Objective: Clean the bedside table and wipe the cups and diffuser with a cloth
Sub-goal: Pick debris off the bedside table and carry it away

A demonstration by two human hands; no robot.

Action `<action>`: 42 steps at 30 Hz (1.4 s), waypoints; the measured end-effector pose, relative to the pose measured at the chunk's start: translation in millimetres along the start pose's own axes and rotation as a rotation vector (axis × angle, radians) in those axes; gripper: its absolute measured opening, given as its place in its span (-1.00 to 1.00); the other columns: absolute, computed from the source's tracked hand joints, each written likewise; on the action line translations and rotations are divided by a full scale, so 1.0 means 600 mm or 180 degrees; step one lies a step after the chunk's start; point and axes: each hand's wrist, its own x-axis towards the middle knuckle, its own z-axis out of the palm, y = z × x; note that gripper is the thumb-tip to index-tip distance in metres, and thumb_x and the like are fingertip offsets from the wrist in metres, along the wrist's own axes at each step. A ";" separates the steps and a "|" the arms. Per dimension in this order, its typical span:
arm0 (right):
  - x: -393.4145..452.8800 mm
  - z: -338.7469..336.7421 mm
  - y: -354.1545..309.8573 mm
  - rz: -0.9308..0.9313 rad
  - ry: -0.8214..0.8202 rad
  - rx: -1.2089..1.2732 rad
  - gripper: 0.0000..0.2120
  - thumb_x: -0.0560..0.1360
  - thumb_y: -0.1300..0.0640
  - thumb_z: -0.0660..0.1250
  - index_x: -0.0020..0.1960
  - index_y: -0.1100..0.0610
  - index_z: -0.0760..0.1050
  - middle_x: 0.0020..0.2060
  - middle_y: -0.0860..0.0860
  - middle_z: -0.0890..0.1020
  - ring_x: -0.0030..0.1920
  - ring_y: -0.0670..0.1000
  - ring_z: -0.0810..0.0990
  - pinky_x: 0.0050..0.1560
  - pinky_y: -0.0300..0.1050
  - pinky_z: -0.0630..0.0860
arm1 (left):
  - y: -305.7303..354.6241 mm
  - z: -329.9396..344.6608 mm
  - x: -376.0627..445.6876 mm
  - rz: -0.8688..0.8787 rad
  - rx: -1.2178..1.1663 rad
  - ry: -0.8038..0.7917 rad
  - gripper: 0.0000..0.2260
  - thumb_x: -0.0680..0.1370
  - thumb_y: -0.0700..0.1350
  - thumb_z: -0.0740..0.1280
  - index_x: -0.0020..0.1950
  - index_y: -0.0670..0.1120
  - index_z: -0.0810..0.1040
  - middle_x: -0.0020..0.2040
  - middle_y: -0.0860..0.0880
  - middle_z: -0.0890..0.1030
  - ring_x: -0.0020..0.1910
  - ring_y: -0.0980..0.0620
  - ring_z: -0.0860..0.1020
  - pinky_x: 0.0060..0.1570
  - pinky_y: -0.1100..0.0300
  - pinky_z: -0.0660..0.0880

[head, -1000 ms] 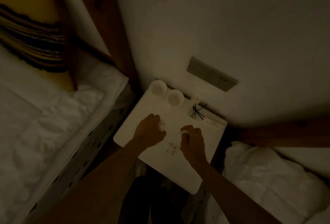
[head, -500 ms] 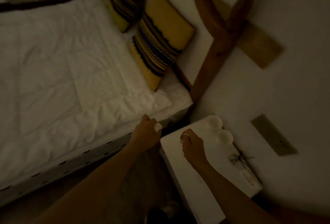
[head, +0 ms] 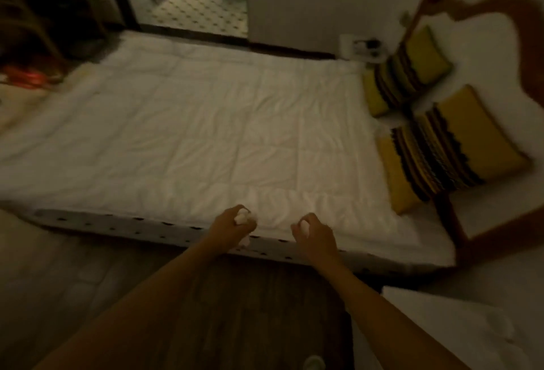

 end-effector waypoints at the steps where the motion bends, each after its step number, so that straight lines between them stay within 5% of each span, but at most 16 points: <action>1: 0.010 0.032 -0.057 -0.0201 -0.0127 -0.0104 -0.82 0.56 -0.09 0.33 -0.04 -0.01 0.41 -0.26 -0.10 0.52 -0.29 -0.15 0.49 -0.38 -0.27 0.32 | -0.021 -0.060 -0.025 -0.0023 -0.0067 0.0174 -0.75 0.54 -0.04 0.43 -0.01 -0.24 0.56 -0.18 -0.23 0.66 -0.15 -0.16 0.66 -0.10 -0.06 0.59; 4: 0.034 0.084 -0.150 -0.0489 -0.0287 -0.0201 -0.78 0.53 -0.09 0.35 0.05 -0.06 0.35 -0.20 -0.03 0.54 -0.24 0.01 0.54 -0.31 -0.17 0.37 | -0.052 -0.153 -0.063 -0.0102 -0.0069 0.0527 -0.71 0.49 -0.05 0.51 -0.09 -0.29 0.59 -0.20 -0.26 0.66 -0.17 -0.14 0.66 -0.16 0.02 0.58; 9: 0.069 0.196 -0.325 -0.1180 -0.0735 -0.0337 -0.82 0.56 -0.03 0.33 0.04 -0.12 0.32 -0.28 -0.02 0.54 -0.30 -0.08 0.53 -0.37 -0.18 0.41 | -0.129 -0.308 -0.124 -0.0450 -0.0493 0.1317 -0.68 0.51 -0.08 0.48 -0.12 -0.36 0.54 -0.32 -0.22 0.61 -0.33 0.00 0.66 -0.30 0.16 0.58; 14: 0.118 0.296 -0.471 -0.1940 -0.1183 -0.0608 -0.84 0.57 -0.05 0.35 -0.01 0.02 0.45 -0.33 -0.04 0.58 -0.33 -0.02 0.57 -0.34 -0.17 0.45 | -0.196 -0.440 -0.161 -0.0708 -0.0522 0.1943 -0.91 0.47 -0.15 0.51 -0.13 -0.06 0.62 -0.24 0.07 0.66 -0.30 0.24 0.62 -0.15 0.14 0.60; 19: 0.204 0.412 -0.615 -0.2529 -0.1557 -0.0619 -0.81 0.56 -0.07 0.38 -0.08 0.04 0.49 -0.41 -0.14 0.50 -0.40 -0.21 0.47 -0.43 -0.31 0.31 | -0.262 -0.589 -0.156 -0.1024 -0.0622 0.2561 -0.85 0.48 -0.14 0.48 -0.02 -0.19 0.64 -0.10 -0.16 0.70 -0.12 -0.10 0.68 -0.05 -0.03 0.64; 26: 0.286 0.584 -0.807 -0.2805 -0.2037 -0.0802 -0.76 0.55 -0.12 0.37 -0.16 0.00 0.46 -0.29 -0.12 0.54 -0.27 -0.10 0.49 -0.32 -0.28 0.32 | -0.348 -0.727 -0.193 -0.1438 -0.1026 0.3391 -0.76 0.52 -0.06 0.46 -0.25 -0.19 0.58 -0.44 -0.05 0.64 -0.40 -0.05 0.67 -0.38 0.05 0.64; 32: 0.279 0.734 -0.920 -0.2863 -0.2381 -0.0871 -0.69 0.52 -0.09 0.39 -0.21 0.14 0.50 -0.30 -0.05 0.60 -0.23 0.00 0.57 -0.20 -0.15 0.37 | -0.426 -0.802 -0.254 -0.1792 -0.1057 0.3734 -0.66 0.52 0.03 0.46 -0.29 -0.18 0.52 -0.50 -0.04 0.61 -0.51 0.12 0.59 -0.49 0.36 0.44; 42: 0.200 1.044 -1.174 -0.3188 -0.2933 -0.1039 -0.70 0.57 -0.06 0.32 -0.25 0.08 0.43 -0.32 -0.08 0.54 -0.26 -0.05 0.52 -0.29 -0.21 0.30 | -0.644 -1.044 -0.327 -0.2009 -0.1010 0.3921 -0.66 0.52 -0.03 0.46 -0.38 -0.03 0.42 -0.52 0.06 0.50 -0.50 0.23 0.52 -0.52 0.43 0.35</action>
